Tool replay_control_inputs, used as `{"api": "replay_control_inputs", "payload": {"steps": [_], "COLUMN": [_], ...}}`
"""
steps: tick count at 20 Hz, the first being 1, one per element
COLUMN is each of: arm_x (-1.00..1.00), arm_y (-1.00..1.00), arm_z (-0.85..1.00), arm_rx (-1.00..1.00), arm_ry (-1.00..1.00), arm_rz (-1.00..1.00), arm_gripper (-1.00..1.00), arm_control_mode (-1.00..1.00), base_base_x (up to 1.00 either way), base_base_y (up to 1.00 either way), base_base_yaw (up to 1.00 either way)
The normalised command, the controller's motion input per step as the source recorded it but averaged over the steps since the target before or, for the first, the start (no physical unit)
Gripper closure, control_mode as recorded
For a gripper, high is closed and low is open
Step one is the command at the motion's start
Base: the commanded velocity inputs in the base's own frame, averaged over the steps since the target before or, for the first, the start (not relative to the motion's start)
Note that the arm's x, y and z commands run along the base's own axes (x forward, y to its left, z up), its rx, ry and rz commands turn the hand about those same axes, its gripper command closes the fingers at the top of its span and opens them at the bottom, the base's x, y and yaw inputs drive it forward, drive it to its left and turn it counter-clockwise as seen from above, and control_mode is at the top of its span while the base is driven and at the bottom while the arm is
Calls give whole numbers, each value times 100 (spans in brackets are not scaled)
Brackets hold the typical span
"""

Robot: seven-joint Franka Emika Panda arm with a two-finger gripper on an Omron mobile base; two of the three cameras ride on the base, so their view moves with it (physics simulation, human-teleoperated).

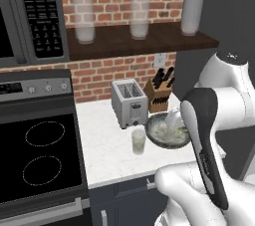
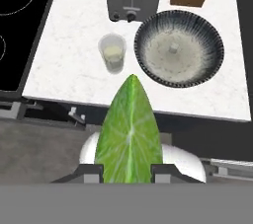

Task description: Grab a lemon wedge from the fridge and one ice cube from the ice bowl, and put them in the glass of lemonade.

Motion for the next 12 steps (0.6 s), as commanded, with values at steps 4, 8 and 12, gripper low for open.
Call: {"api": "replay_control_inputs", "payload": {"steps": [4, 8, 12], "arm_x": [47, 62, 86], "arm_y": [64, 41, 16], "arm_z": [-63, -55, -41], "arm_rx": [1, 0, 0], "arm_ry": [2, 1, 6], "arm_rz": [-21, -12, -2], "arm_gripper": [100, 100, 100], "arm_control_mode": [-100, -100, -100], "base_base_x": [0, 0, 0], "base_base_y": [0, 0, 0], "base_base_yaw": [0, 0, 0]}}
